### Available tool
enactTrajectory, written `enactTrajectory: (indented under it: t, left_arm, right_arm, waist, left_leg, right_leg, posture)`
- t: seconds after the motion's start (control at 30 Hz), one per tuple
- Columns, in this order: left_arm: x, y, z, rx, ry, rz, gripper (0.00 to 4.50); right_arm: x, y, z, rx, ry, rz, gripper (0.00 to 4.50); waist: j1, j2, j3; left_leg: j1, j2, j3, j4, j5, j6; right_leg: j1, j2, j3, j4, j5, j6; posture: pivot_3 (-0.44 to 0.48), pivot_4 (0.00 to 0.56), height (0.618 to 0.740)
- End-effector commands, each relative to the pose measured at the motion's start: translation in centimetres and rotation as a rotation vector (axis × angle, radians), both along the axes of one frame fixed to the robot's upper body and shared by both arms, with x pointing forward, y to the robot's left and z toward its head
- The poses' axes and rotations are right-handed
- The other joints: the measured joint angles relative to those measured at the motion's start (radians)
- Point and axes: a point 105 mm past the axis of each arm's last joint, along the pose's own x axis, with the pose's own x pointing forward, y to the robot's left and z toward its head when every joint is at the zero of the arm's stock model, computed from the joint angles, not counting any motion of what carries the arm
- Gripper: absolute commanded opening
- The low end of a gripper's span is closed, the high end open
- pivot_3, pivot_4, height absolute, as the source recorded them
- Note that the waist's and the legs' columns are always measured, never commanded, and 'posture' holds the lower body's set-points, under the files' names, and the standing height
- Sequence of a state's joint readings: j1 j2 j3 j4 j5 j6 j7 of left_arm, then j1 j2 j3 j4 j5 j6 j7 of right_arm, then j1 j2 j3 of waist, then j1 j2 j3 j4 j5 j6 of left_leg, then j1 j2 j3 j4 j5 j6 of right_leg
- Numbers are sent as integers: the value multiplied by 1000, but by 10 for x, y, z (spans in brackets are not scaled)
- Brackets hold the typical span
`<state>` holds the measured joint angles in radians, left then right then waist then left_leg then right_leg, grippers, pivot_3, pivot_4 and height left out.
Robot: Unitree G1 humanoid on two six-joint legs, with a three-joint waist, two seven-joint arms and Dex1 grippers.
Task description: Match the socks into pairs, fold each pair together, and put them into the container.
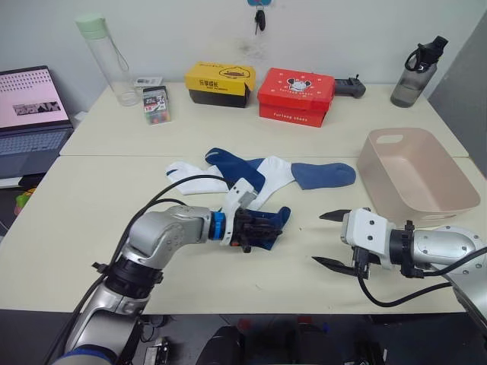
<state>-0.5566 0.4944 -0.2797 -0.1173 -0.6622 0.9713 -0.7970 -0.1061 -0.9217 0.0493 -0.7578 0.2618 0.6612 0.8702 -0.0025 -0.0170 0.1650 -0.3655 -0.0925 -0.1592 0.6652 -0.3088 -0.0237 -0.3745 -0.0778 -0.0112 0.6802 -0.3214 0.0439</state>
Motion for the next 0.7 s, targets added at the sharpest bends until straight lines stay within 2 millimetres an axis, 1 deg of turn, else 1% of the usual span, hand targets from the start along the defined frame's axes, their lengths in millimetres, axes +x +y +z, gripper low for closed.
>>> enactTrajectory:
  t: [0.03, 0.13, 0.2, 0.23, 0.27, 0.3, 0.4, 0.43, 0.53, 0.6, 0.67, 0.7]
  left_arm:
    - [-2, -2, 17, -34, -79, -43, 2552]
    - [-4, 9, 31, -42, -183, -74, 3521]
    - [2, 30, 50, -70, -361, -52, 4206]
    - [3, 43, 54, -52, -422, -51, 4475]
    - [3, 51, 56, -36, -459, -56, 4475]
    - [-1, 59, 53, -3, -476, -89, 4475]
    - [-2, 106, 35, 217, -599, -130, 4475]
    - [-1, 117, 31, 270, -636, -129, 4475]
    - [-2, 134, 16, 364, -707, -159, 4475]
    - [-4, 140, 0, 430, -771, -213, 4475]
    - [-5, 142, -13, 491, -822, -266, 4475]
    - [-1, 140, -15, 495, -868, -264, 4475]
  right_arm:
    - [-3, 2, 10, 0, -54, 10, 4500]
    - [-1, 2, 8, -3, -55, 7, 4500]
    - [1, 4, 7, -1, -61, 8, 4500]
    - [1, 5, 6, -1, -66, 10, 4500]
    - [2, 6, 5, 0, -69, 11, 4500]
    - [2, 7, 4, -3, -76, 16, 4500]
    - [3, 16, -6, -29, -121, 65, 4500]
    - [3, 18, -10, -37, -131, 80, 4500]
    - [4, 21, -18, -67, -154, 114, 4500]
    - [7, 21, -28, -118, -185, 134, 4500]
    - [9, 19, -36, -153, -206, 144, 4500]
    - [11, 19, -38, -160, -216, 144, 4500]
  waist:
    - [0, 0, 0]
    - [0, 0, 0]
    - [0, 0, 0]
    - [-2, 0, 0]
    - [-3, 0, 0]
    - [-3, 0, 0]
    - [-2, 1, 0]
    - [-2, 1, 0]
    - [6, 1, 0]
    - [13, 1, 0]
    - [13, 1, 0]
    - [13, 1, 0]
  left_leg:
    - [0, 0, 0, 0, 0, 0]
    - [0, 0, 0, 0, 0, 0]
    - [0, 0, 0, 0, 0, 0]
    - [0, 0, 0, 0, 0, 0]
    - [0, 1, 0, 0, 0, 0]
    - [1, 1, 0, 0, 0, 0]
    - [1, 1, 0, -1, 0, -1]
    - [1, 0, 0, -1, 0, -1]
    - [0, 0, 0, -1, 0, -1]
    - [0, -1, -1, 0, 0, 0]
    - [0, -1, -1, 0, 0, 0]
    - [0, -1, -1, 0, 0, 0]
  right_leg:
    - [0, 0, 0, 0, 0, 0]
    - [0, 0, 0, 0, 0, 0]
    - [0, 0, 0, 0, 0, 0]
    - [0, 0, 0, 0, 0, 0]
    - [0, 0, 0, 0, 0, 0]
    - [-1, 0, 0, 0, 0, 0]
    - [0, 0, 0, 0, 0, 0]
    - [-1, 0, 0, -1, 0, 0]
    - [-1, 0, 0, -1, 0, 0]
    - [0, -1, -1, -1, 0, 0]
    - [0, -1, -1, -1, 0, 0]
    - [0, -1, -1, -1, 0, 0]
  posture:
    - [0, 150, 726]
    - [0, 150, 726]
    - [0, 150, 726]
    - [0, 150, 726]
    - [0, 150, 726]
    - [0, 150, 726]
    - [0, 150, 726]
    - [0, 150, 726]
    - [0, 150, 726]
    - [0, 150, 726]
    - [0, 150, 726]
    - [0, 150, 726]
